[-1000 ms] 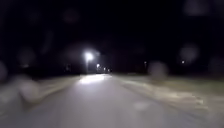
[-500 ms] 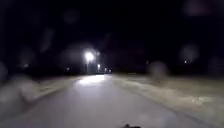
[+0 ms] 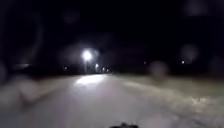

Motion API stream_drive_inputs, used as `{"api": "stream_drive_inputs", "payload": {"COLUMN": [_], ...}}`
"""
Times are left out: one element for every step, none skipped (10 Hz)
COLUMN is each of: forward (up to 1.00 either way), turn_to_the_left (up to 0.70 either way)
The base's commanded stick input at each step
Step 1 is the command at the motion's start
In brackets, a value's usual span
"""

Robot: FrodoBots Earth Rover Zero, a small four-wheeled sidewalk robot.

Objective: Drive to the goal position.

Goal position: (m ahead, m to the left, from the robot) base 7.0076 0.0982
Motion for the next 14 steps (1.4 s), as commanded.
{"api": "stream_drive_inputs", "payload": {"forward": [1.00,1.00,1.00,1.00,1.00,1.00,1.00,1.00,1.00,1.00,1.00,1.00,1.00,1.00], "turn_to_the_left": [0.06,0.10,0.11,0.11,0.11,0.11,0.12,0.15,0.17,0.18,0.18,0.20,0.22,0.25]}}
